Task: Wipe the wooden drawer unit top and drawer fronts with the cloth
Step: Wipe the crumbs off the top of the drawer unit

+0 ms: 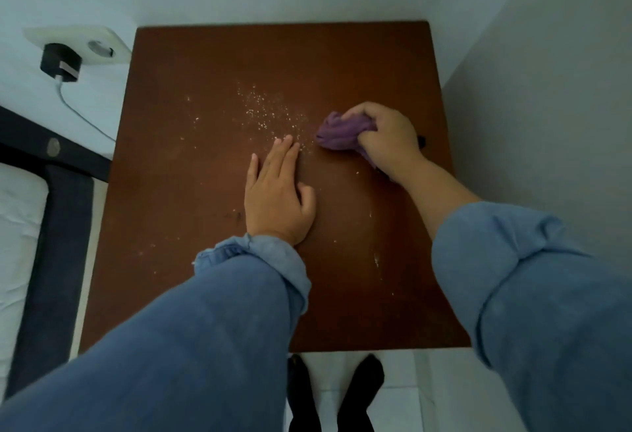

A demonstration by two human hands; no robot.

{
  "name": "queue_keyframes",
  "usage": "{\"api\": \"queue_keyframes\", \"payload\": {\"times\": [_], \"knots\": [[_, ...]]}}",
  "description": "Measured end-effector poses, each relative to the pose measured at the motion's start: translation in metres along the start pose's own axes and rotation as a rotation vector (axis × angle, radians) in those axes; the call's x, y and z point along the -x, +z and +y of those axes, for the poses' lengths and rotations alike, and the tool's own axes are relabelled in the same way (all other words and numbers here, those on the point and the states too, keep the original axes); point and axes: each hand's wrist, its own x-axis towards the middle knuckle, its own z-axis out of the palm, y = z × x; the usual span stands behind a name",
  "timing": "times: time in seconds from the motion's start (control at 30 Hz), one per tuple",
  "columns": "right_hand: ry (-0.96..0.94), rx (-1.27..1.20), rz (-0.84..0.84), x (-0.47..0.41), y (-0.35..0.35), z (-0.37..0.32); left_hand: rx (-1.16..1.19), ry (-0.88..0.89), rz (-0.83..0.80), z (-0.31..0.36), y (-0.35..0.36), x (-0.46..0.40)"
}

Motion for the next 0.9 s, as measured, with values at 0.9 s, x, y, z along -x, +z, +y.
{"api": "queue_keyframes", "payload": {"times": [0.9], "knots": [[0.499,-0.41,-0.4,0.167,-0.002,-0.001,-0.144,0.057,-0.144,-0.036,-0.034,0.011]]}}
